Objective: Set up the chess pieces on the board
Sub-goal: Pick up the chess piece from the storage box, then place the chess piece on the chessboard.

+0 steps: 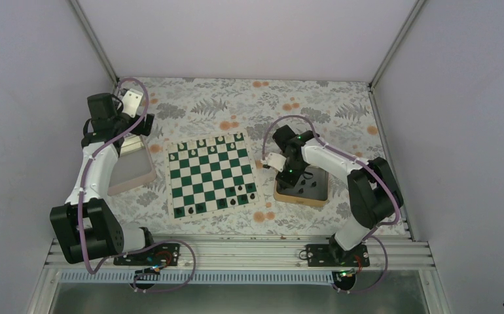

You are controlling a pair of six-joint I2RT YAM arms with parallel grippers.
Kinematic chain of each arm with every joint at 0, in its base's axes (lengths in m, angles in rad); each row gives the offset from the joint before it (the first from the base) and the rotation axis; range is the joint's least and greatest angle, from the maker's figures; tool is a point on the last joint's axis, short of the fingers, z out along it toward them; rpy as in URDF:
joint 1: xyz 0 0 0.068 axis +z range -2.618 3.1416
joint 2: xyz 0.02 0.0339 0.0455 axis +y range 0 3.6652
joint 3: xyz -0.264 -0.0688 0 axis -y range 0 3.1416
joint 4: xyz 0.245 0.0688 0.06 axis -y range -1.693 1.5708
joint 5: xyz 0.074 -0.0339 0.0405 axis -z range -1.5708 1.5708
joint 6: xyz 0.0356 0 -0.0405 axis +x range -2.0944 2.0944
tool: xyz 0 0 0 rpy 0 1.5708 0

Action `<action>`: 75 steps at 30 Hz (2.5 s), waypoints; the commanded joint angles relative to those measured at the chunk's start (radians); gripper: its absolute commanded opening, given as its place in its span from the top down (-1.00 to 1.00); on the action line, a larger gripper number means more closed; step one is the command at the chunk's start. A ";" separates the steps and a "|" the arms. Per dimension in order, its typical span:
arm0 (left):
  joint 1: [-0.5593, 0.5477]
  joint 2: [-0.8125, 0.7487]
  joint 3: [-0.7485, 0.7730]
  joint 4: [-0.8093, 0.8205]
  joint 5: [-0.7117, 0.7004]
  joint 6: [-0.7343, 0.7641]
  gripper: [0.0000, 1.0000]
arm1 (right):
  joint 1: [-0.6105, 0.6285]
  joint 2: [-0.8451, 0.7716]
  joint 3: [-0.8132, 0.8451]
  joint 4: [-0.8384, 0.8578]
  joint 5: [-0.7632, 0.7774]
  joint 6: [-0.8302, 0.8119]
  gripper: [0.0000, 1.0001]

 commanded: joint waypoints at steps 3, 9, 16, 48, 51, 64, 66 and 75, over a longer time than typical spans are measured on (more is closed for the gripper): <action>0.004 0.006 0.003 -0.001 0.010 0.014 -1.00 | 0.010 -0.003 -0.014 0.019 0.010 0.021 0.32; 0.004 0.002 0.002 -0.004 0.009 0.014 -1.00 | 0.015 0.008 -0.023 0.032 0.007 0.021 0.42; 0.004 0.004 0.004 -0.003 0.008 0.012 -1.00 | 0.019 0.008 -0.025 0.042 0.019 0.023 0.60; 0.004 -0.004 0.008 -0.005 0.009 0.009 -1.00 | 0.306 0.191 0.551 -0.203 0.082 -0.040 0.84; 0.004 -0.004 0.008 -0.004 0.007 0.009 -1.00 | 0.381 0.249 0.631 -0.210 0.055 -0.060 0.84; 0.004 -0.002 0.006 -0.004 0.021 0.009 -1.00 | 0.568 0.433 0.775 -0.203 -0.061 -0.097 0.84; 0.004 -0.001 0.006 -0.004 0.023 0.009 -1.00 | 0.571 0.440 0.759 -0.188 -0.072 -0.096 0.83; 0.004 -0.005 0.004 -0.005 0.024 0.009 -1.00 | 0.590 0.491 0.742 -0.154 -0.087 -0.102 0.83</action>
